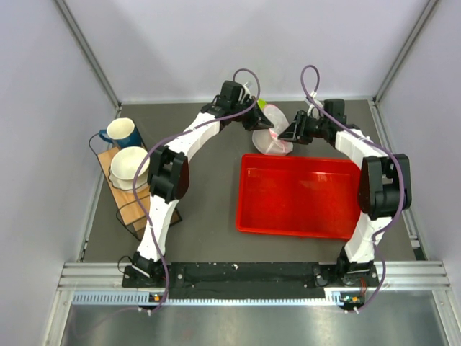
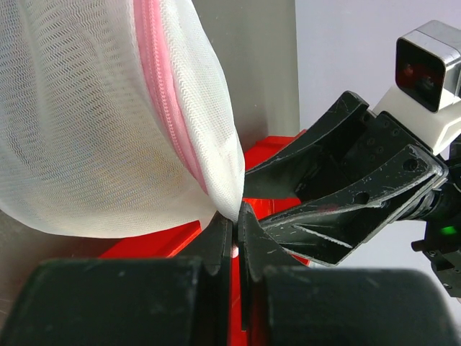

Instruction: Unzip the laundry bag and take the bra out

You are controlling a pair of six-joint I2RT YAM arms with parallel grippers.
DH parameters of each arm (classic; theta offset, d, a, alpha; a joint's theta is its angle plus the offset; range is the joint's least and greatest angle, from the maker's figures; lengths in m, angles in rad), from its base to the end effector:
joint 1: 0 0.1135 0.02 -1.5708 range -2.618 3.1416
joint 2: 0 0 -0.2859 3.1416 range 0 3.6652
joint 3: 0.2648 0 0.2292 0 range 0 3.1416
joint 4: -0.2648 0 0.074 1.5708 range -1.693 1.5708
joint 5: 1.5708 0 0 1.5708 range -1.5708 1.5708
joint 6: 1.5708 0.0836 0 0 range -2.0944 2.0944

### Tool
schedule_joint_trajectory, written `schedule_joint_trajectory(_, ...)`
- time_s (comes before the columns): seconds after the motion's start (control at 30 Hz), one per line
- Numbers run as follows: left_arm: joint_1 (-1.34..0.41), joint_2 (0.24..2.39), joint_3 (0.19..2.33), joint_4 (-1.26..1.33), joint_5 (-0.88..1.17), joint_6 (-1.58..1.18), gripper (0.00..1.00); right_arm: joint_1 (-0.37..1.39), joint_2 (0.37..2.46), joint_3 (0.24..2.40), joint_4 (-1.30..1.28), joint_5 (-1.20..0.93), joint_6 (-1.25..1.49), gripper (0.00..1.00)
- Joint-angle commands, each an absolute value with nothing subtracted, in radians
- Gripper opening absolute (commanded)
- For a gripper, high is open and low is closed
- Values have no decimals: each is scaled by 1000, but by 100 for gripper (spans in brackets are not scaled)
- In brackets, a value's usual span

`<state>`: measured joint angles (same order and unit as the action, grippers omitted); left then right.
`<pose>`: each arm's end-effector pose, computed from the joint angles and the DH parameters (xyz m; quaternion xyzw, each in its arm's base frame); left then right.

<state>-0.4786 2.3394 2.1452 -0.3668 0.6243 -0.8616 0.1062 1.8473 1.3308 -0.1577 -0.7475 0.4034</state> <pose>0.4812 -0.3047 0.2597 -0.0127 0.8460 -0.4966 0.1939 0.4173 0.1016 0.2470 -0.0323 0.8532 0.4201 0.3076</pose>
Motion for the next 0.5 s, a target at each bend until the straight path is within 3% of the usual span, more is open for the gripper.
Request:
schedule_joint_trajectory(0.0, -468, 2332, 2177, -318, 650, -862, 0, 101, 1839, 1322, -132, -764, 387, 46)
schedule_joint_trajectory(0.3, -468, 2313, 2155, -308, 647, -865, 0, 101, 1833, 1313, -120, -784, 391, 47)
schedule_joint_trajectory(0.47, -468, 2313, 2152, -305, 650, -867, 0, 101, 1835, 1302, -104, -798, 393, 53)
